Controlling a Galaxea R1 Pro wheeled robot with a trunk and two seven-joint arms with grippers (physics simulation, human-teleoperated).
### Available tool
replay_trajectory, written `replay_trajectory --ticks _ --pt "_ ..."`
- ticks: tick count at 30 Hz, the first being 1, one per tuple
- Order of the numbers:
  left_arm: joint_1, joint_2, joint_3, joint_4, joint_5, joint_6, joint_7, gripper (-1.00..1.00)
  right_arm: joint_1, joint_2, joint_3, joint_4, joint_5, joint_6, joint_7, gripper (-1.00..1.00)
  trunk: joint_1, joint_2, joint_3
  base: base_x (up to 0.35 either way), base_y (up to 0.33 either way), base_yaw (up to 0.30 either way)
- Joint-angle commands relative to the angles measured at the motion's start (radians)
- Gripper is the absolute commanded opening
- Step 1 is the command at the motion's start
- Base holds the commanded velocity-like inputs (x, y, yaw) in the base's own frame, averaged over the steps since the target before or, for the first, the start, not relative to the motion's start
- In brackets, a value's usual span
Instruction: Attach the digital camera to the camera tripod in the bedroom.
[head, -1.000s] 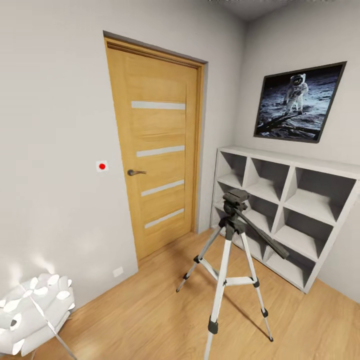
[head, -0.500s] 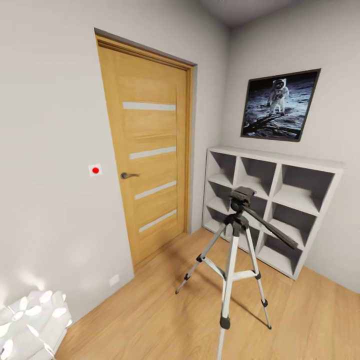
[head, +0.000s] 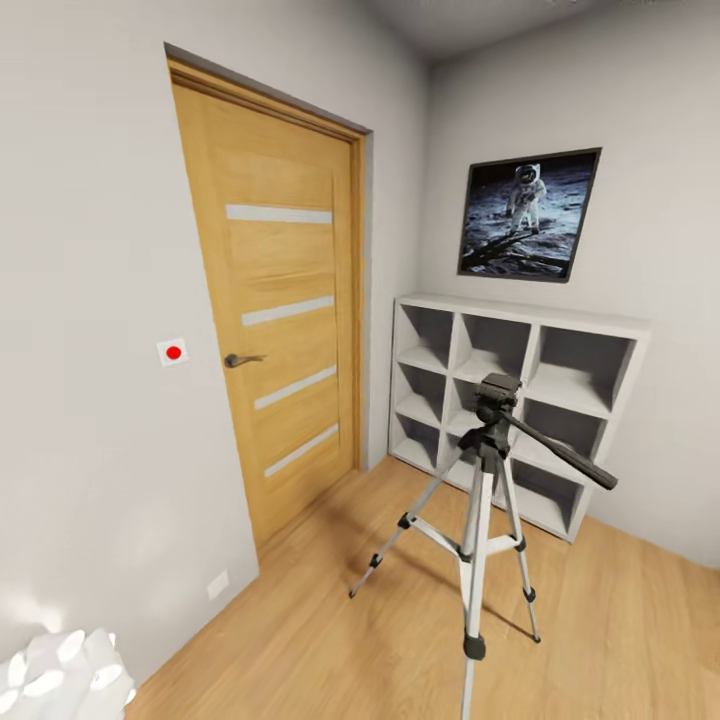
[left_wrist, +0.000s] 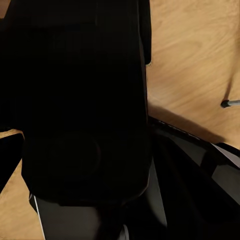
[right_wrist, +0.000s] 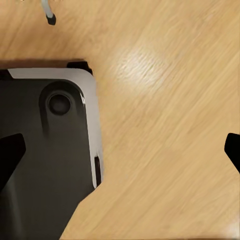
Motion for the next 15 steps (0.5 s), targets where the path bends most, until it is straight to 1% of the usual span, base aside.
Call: replay_trajectory --ticks 1,7,12,15 --pt "0.0 0.0 -0.001 0.0 0.008 0.004 -0.001 -1.0 -0.001 -0.001 -0.009 0.003 0.01 -0.003 0.002 1.0 0.0 -0.001 0.0 0.091 0.35 -0.24" --pt "0.0 0.0 -0.001 0.0 0.007 0.004 0.0 -1.0 -0.001 0.0 -0.009 0.003 0.01 -0.003 0.002 1.0 0.0 -0.001 0.003 0.114 0.345 -0.24" --pt "0.0 0.0 -0.002 0.0 0.007 0.002 0.0 -1.0 -0.001 -0.001 -0.009 0.003 0.01 -0.003 0.002 1.0 0.0 -0.001 0.005 0.162 0.332 -0.24" --pt "0.0 0.0 -0.002 0.0 0.007 0.002 0.0 -1.0 -0.001 -0.001 -0.009 0.003 0.01 -0.003 0.002 1.0 0.0 -0.001 0.006 0.156 0.269 -0.24"
